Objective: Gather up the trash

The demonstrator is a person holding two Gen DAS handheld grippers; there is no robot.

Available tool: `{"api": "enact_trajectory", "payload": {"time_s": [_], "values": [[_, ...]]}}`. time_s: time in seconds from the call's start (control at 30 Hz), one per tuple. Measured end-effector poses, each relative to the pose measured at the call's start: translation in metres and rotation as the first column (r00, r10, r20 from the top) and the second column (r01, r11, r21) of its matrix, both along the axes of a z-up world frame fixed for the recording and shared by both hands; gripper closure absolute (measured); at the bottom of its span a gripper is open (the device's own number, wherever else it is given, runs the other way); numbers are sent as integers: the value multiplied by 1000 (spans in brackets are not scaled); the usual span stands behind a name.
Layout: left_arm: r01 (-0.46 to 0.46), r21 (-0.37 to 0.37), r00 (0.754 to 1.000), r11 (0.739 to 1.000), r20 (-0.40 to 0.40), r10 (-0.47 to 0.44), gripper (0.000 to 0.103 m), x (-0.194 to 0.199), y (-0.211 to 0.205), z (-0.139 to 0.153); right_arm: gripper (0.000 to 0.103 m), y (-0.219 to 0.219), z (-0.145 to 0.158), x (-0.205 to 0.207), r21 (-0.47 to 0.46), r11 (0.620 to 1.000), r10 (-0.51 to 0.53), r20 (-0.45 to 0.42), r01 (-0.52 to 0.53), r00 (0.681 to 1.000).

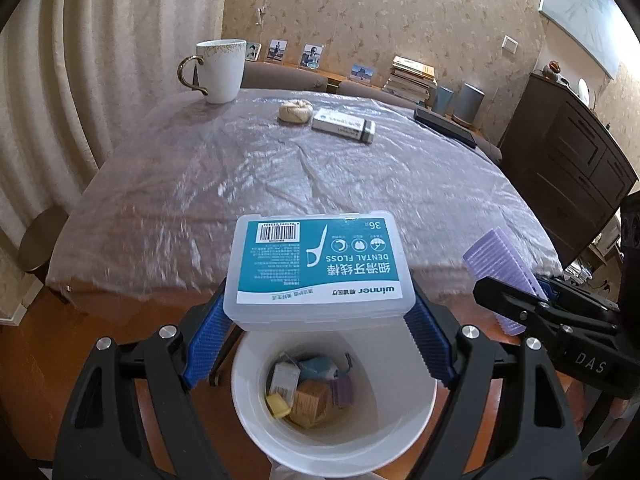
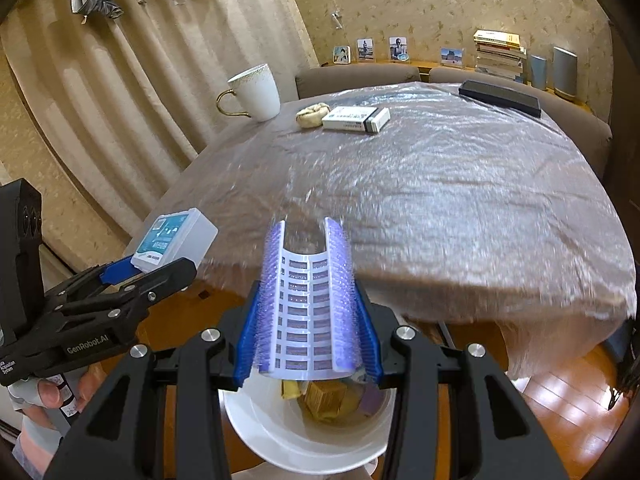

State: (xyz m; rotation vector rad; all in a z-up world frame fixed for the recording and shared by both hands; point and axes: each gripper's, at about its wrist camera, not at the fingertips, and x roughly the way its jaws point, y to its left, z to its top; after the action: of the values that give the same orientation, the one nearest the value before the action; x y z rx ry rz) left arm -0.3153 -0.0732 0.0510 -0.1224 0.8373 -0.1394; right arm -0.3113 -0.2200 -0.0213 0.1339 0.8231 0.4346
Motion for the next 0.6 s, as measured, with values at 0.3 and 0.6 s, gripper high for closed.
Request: {"api": "enact_trajectory", "payload": {"time_s": [0.3,0.6], "values": [[6,16,1000,1000,-23,-5,20,-25,-14,-11,61,-9,-15,-25,-6,1000,11,-28,-12,1000],[2,37,997,999,-80,0,20,-36,-22,-36,61,-8,-34,-32,-49,998,28,-63,-31,998]]}}
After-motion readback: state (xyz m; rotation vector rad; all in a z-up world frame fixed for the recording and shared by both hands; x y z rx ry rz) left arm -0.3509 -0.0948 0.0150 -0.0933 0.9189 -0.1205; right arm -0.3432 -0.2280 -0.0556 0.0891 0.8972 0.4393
